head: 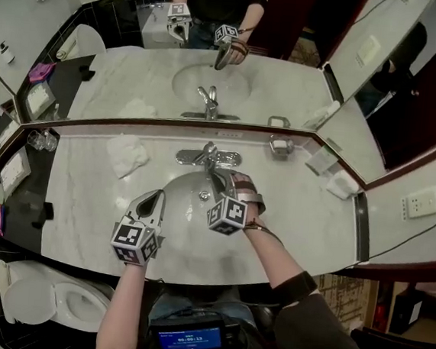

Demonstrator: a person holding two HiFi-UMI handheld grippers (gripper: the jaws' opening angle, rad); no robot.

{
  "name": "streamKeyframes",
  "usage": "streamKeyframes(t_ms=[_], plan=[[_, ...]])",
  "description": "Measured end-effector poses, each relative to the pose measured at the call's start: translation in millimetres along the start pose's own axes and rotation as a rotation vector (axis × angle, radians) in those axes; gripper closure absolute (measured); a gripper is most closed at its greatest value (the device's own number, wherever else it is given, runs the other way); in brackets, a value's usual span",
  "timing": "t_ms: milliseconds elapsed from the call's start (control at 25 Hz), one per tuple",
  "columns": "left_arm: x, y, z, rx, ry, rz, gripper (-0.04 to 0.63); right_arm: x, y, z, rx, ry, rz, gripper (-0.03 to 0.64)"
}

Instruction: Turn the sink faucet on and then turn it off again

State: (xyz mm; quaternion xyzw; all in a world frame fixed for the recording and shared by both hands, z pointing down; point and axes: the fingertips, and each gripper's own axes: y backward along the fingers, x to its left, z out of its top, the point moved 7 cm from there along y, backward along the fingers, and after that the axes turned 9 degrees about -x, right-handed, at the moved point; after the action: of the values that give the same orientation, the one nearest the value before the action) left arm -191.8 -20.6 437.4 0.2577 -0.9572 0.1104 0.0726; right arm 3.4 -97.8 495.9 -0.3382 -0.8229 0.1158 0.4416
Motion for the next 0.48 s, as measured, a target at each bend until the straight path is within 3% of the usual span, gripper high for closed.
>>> streamKeyframes(t_ms=[160,480], plan=[[-10,6,8,-0.009,-0.012,-0.009,0.595,-16,40,-3,-0.014,-0.171,-0.057,0.593],[-25,11,12,-0.002,-0.036,-0.040,0.595,-38,109,-22,-0.067,-0.634,-0.134,0.595]])
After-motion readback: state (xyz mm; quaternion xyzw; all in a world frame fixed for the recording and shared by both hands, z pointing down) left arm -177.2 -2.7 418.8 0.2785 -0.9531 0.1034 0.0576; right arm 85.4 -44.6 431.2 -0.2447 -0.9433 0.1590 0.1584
